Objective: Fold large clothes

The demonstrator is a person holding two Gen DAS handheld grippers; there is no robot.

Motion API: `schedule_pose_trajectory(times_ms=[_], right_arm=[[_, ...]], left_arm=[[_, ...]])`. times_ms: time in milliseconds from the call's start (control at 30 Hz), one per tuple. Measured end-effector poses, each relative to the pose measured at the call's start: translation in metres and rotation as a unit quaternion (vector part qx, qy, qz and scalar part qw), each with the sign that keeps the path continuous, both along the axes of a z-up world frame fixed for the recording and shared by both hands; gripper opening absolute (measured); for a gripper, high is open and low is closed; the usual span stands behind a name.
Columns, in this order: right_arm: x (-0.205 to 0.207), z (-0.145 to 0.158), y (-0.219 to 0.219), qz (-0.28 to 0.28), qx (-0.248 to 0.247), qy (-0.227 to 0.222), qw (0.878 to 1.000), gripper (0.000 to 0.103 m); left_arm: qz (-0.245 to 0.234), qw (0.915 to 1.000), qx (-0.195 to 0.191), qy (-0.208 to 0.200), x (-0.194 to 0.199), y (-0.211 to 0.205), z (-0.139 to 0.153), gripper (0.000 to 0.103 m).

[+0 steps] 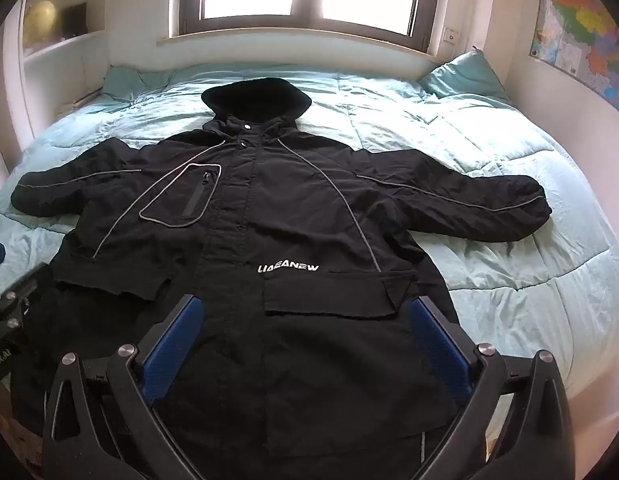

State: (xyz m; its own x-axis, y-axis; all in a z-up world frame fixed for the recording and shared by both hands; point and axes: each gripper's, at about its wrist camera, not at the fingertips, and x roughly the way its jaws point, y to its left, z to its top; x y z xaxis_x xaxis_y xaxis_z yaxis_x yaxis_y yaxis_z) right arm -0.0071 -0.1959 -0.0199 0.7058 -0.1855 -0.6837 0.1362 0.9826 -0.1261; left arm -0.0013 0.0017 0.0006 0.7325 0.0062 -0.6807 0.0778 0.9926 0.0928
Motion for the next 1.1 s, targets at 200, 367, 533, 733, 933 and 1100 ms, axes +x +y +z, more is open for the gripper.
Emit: schedule_pose_trajectory(times_ms=[200,367,533,733,933,1100], right_arm=[[-0.001,-0.003,-0.007,-0.002,0.010,0.002,1.000,0.103],[0.000,-0.003,-0.009,-0.004,0.013,0.007,1.000,0.103],[0.000,-0.003,-0.010,-0.005,0.015,0.008,1.000,0.103],[0.004,-0.006,-0.011,-0.002,0.024,0.013,1.000,0.103],[0.004,-0.005,-0.009,-0.003,0.021,0.010,1.000,0.103],[-0.001,-0.001,-0.004,-0.006,0.003,0.001,1.000,0.103]], left_arm=[[0.002,0.9998,0.006,0.020,0.002,-0.012,-0.012,0.085],[-0.002,0.9995,-0.014,0.029,0.009,-0.006,-0.013,0.085],[-0.003,0.9993,-0.015,0.034,0.010,-0.007,-0.015,0.085],[0.003,0.9991,-0.017,0.038,0.009,-0.004,-0.013,0.085],[0.007,0.9994,-0.022,0.026,0.004,0.004,-0.011,0.085],[0.004,0.9987,-0.034,0.038,0.006,0.005,-0.016,0.085]])
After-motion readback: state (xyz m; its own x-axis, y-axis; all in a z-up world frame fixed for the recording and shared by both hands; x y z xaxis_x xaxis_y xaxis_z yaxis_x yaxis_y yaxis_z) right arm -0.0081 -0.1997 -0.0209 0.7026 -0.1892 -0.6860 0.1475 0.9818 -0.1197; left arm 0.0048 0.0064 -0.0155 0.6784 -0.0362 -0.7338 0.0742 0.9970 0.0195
